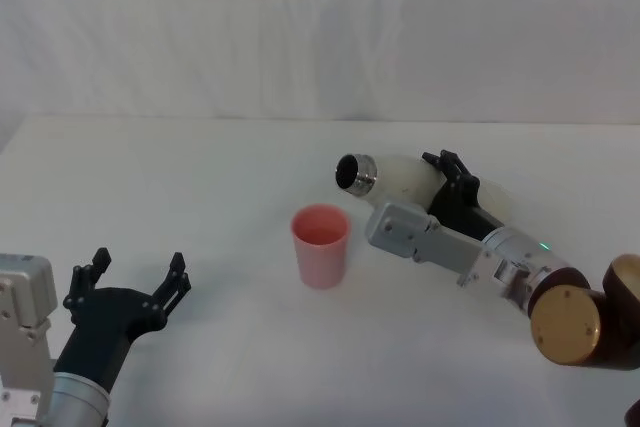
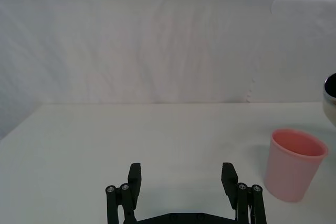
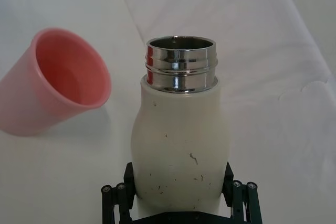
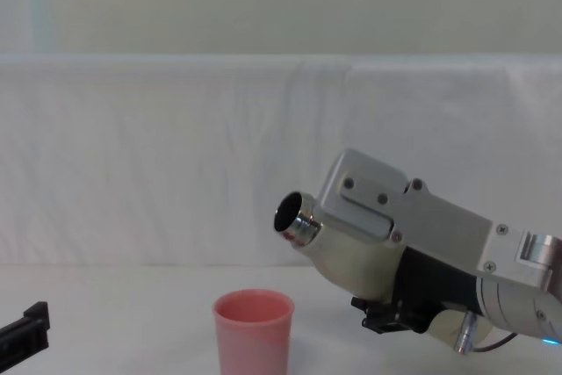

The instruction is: Grasp the thermos with one hand and pour water into the cup lid.

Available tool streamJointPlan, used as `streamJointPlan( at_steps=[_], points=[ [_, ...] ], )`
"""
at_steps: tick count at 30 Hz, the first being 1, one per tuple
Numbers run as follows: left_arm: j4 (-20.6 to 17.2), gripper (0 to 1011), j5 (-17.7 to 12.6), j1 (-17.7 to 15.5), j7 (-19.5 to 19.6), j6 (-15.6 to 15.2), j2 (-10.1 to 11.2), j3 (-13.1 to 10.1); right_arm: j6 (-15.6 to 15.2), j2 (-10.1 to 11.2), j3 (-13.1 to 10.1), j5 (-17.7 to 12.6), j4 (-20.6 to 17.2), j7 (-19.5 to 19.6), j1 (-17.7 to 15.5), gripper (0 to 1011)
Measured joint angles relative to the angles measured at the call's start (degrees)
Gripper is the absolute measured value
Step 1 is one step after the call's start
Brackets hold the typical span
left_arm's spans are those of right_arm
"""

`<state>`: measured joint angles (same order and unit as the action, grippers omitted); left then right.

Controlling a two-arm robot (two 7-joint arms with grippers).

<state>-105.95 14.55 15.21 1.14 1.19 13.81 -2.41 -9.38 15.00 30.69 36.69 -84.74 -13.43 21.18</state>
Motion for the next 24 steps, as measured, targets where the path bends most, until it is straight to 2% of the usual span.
streamJointPlan(
  at_steps=[24],
  points=[
    [0.00,1001,0.00,0.00,0.00,0.00,0.00,0.00,-0.84,0.72,2.20,8.05,0.27,-0.34,0.97,960]
  ],
)
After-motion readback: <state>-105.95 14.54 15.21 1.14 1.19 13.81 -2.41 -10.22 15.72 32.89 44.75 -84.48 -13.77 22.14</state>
